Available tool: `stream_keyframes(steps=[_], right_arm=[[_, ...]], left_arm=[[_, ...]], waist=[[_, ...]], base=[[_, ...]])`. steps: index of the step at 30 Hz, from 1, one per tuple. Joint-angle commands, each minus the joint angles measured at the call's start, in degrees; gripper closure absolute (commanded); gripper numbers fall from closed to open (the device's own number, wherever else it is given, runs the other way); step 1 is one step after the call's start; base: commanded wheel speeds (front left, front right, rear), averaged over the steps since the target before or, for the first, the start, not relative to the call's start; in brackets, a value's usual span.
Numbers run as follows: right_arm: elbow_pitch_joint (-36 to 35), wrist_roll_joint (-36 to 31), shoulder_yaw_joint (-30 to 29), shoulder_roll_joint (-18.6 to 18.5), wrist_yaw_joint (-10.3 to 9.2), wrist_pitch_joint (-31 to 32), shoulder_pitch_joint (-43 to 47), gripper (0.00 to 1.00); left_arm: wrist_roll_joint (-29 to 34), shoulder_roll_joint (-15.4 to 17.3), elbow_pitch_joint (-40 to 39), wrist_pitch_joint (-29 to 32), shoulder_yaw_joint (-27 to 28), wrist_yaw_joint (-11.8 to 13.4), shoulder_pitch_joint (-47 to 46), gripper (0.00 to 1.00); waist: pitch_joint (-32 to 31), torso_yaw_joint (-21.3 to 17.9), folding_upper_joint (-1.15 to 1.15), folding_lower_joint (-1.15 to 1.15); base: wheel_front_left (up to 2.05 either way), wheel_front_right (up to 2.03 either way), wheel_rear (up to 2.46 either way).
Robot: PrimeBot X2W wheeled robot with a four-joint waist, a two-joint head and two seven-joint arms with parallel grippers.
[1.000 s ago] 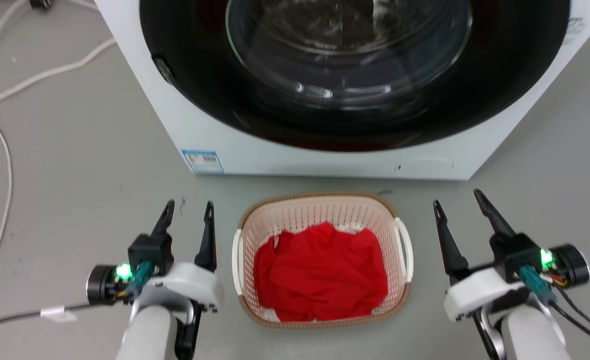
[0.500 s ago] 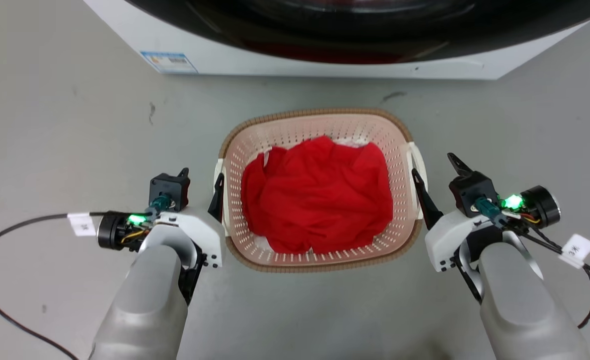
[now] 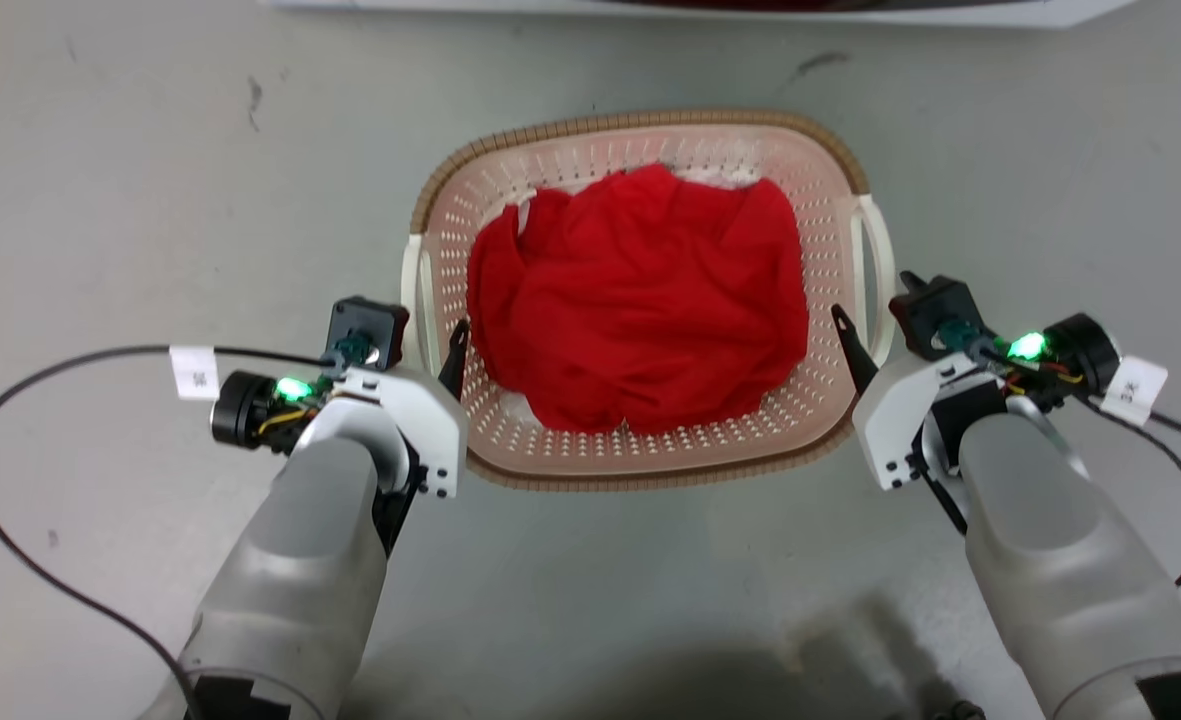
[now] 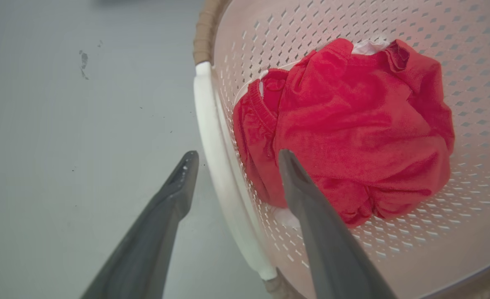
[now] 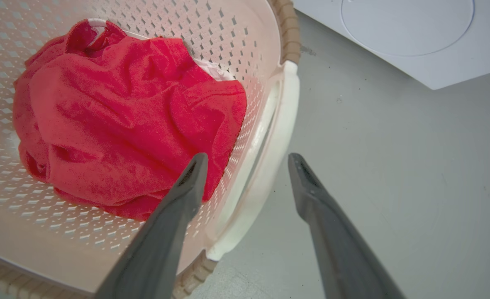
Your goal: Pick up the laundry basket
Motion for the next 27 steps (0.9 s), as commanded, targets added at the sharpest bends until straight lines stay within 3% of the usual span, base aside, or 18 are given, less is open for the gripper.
stream_keyframes(steps=[1, 18, 19, 20, 21, 27], right_arm=[[0.9, -0.5, -0.3, 0.1, -0.05, 0.1, -1.8, 0.0], [6.2, -1.3, -3.0, 0.1, -0.05, 0.4, -9.2, 0.0], [6.5, -1.1, -2.9, 0.1, -0.05, 0.4, -9.3, 0.23], [6.5, -1.0, -3.0, 0.1, -0.05, 0.3, -9.5, 0.67], [6.5, -1.1, -3.0, 0.1, -0.05, 0.3, -9.5, 1.0], [7.7, 0.0, -1.6, -0.4, -0.03, 0.3, -9.3, 1.0]], left_arm=[[-0.1, 0.0, 0.7, -0.2, -0.2, -0.1, -1.7, 0.0], [-0.3, -0.6, 6.1, 0.7, -3.7, -0.3, -8.0, 0.0], [-0.5, -0.7, 6.2, 0.9, -3.9, -0.3, -8.1, 0.67], [-0.6, -0.7, 6.3, 1.1, -4.2, -0.4, -8.2, 1.0], [-0.7, -0.7, 6.3, 1.2, -4.4, -0.4, -8.3, 1.0], [-1.6, -0.6, 6.6, 1.6, -5.6, -0.6, -7.8, 1.0]], waist=[[2.3, 0.1, 0.0, -0.01], [8.8, 0.5, 0.0, -0.01], [9.0, 0.6, 0.0, -0.01], [9.1, 0.5, 0.0, -0.01], [9.1, 0.5, 0.0, -0.01], [8.3, 0.4, 0.0, -0.01]], base=[[0.0, 0.0, 0.0], [0.0, 0.0, 0.0], [0.0, 0.0, 0.0], [0.0, 0.0, 0.0], [0.0, 0.0, 0.0], [0.0, 0.0, 0.0]])
